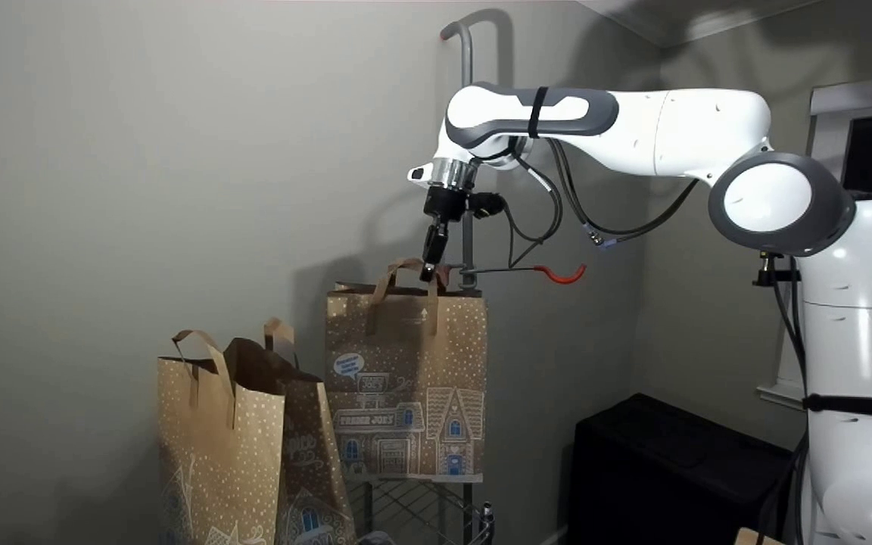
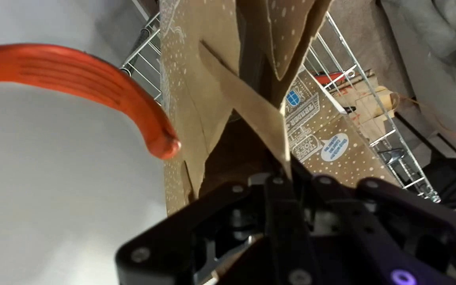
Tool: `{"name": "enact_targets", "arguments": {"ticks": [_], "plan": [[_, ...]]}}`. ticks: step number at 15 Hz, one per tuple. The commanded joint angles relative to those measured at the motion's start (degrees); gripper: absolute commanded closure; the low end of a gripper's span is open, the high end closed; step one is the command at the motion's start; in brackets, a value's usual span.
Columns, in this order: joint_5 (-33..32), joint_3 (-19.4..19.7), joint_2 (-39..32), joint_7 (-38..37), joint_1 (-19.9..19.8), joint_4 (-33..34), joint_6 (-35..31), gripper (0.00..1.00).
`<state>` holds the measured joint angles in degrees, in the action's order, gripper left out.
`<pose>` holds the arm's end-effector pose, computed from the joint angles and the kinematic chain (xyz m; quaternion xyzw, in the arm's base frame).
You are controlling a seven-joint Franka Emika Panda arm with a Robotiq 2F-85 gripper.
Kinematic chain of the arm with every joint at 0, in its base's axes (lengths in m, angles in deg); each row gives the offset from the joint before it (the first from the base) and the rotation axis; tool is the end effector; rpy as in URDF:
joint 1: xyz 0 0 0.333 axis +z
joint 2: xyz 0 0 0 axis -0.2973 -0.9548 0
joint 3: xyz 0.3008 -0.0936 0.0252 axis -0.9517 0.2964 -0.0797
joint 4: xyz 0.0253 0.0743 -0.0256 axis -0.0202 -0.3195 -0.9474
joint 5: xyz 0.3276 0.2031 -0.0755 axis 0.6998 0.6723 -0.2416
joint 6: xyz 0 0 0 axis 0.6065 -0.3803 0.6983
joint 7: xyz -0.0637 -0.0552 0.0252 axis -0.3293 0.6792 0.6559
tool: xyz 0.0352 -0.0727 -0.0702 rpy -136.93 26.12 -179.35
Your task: Remove the gift bag from the hook and put it on the right side of the other gift bag on the rack
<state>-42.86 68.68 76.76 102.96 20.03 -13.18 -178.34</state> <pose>0.5997 0.0837 0.6545 -0.8936 -0.4275 -0.0979 0.0955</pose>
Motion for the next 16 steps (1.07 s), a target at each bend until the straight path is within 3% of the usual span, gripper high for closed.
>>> {"name": "enact_targets", "arguments": {"ticks": [1,7,16], "plan": [[-4.7,0.1,-0.8,-13.0,2.2,1.8,-1.5,0.99],[-13.4,-0.3,-3.2,-26.2,6.6,3.0,-1.9,0.99],[-18.6,0.5,-8.4,-44.4,11.1,8.5,-3.8,0.99]]}}
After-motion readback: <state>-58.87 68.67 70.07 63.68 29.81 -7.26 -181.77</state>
